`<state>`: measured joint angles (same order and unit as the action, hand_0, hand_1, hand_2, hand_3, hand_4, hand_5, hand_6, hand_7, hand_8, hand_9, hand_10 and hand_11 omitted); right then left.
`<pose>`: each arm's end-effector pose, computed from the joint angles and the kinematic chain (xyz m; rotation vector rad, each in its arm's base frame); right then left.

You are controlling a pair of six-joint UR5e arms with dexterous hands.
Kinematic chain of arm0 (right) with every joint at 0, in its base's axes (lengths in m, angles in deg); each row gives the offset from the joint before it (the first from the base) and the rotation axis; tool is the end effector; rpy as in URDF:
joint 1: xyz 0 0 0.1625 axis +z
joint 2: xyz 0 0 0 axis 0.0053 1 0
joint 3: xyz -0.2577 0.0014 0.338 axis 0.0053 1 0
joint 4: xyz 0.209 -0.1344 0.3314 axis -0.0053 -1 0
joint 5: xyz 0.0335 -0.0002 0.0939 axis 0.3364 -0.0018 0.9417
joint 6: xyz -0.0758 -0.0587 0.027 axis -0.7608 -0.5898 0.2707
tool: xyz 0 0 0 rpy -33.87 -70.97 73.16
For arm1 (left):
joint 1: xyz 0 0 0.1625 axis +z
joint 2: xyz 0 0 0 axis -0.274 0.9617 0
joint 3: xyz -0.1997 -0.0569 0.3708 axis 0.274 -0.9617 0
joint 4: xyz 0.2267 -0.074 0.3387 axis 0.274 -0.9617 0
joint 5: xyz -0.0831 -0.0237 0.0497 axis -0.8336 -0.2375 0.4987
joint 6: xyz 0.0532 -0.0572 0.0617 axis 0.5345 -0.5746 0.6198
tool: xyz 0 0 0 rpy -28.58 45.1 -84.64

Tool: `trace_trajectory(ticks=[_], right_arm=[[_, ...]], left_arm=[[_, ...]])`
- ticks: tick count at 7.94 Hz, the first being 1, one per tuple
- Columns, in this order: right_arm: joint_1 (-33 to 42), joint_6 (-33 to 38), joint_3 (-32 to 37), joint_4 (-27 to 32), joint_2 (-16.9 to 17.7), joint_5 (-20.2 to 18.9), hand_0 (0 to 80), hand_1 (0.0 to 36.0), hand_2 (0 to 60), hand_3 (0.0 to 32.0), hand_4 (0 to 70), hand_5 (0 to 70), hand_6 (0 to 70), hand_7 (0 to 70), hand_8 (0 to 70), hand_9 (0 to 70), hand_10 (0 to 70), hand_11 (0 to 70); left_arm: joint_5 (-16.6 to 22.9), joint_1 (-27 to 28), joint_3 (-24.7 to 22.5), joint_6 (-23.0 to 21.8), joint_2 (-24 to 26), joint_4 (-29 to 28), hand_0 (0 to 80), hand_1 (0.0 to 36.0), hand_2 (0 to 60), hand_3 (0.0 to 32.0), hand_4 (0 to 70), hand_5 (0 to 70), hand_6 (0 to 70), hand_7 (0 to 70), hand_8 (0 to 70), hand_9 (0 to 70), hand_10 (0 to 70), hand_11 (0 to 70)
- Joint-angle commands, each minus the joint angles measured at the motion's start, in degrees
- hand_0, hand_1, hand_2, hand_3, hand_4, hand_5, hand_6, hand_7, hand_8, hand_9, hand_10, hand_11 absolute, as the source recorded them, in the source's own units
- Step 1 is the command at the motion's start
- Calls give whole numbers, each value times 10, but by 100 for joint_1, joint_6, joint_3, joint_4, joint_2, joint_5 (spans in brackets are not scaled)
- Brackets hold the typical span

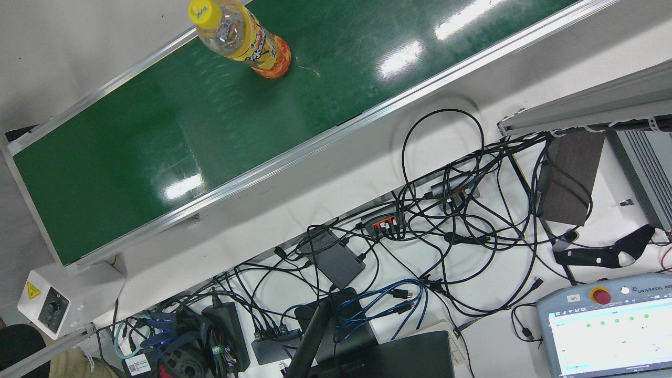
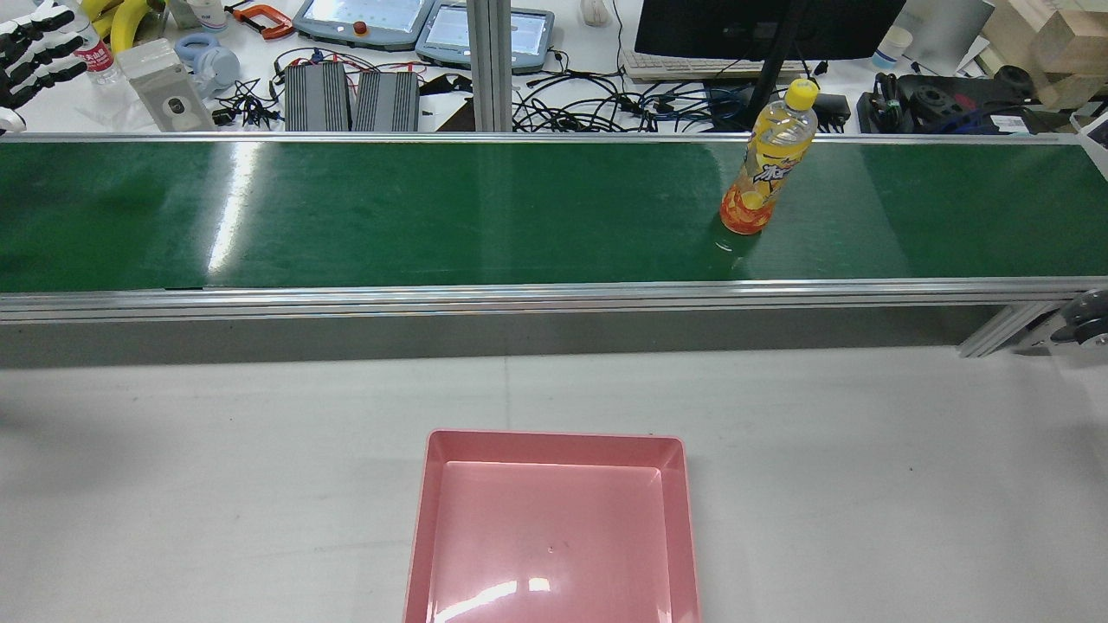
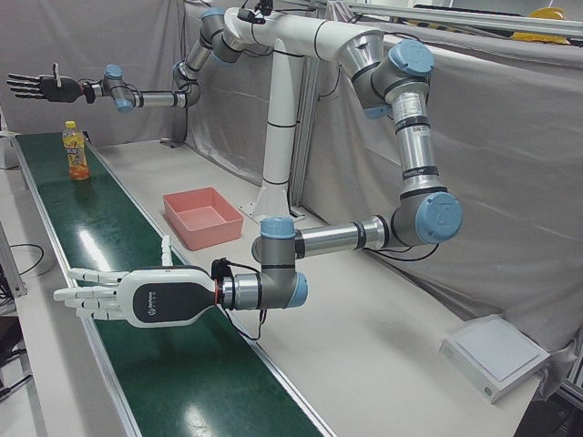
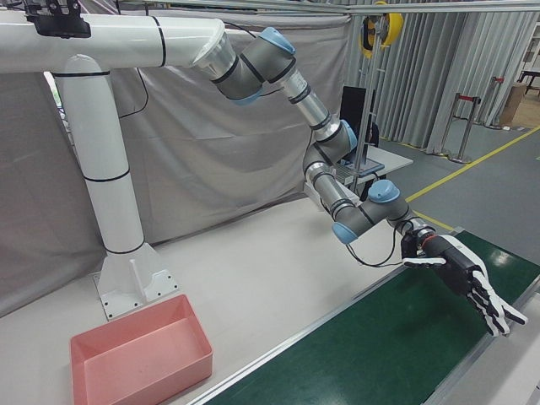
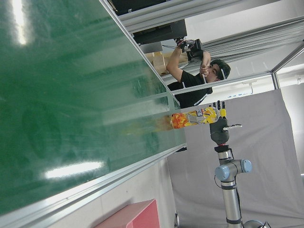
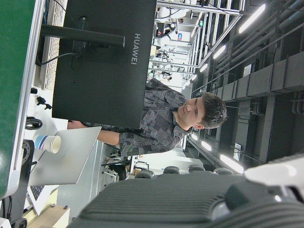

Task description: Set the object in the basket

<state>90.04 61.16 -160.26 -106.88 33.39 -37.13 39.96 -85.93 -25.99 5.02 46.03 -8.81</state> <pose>0.1296 -0.5209 0.6546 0.0950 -2.1671 2.1528 0.0841 -0.6440 0.5439 0.0419 2.3500 -1.5599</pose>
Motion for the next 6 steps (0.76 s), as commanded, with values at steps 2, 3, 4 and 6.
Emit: trace_trajectory(ticks=[2,3,4,6], right_arm=[[0,0,0,0,-2,0,0,0,0,0,0,0,0,0,0,0,0,0],[0,0,0,0,-2,0,0,0,0,0,0,0,0,0,0,0,0,0],[0,0,0,9,-2,0,0,0,0,0,0,0,0,0,0,0,0,0],[0,0,0,0,7,0,0,0,0,0,0,0,0,0,0,0,0,0]], left_arm=[[-9,-2,0,0,0,0,481,91,0,0,156,95,0,0,62,110,85,134],[0,-2,0,0,0,0,480,91,0,0,155,94,0,0,58,104,82,129],[0,7,0,-17,0,0,482,90,0,0,156,95,0,0,60,108,80,127],[-9,7,0,-17,0,-9,480,89,0,0,155,90,0,0,59,106,80,127]])
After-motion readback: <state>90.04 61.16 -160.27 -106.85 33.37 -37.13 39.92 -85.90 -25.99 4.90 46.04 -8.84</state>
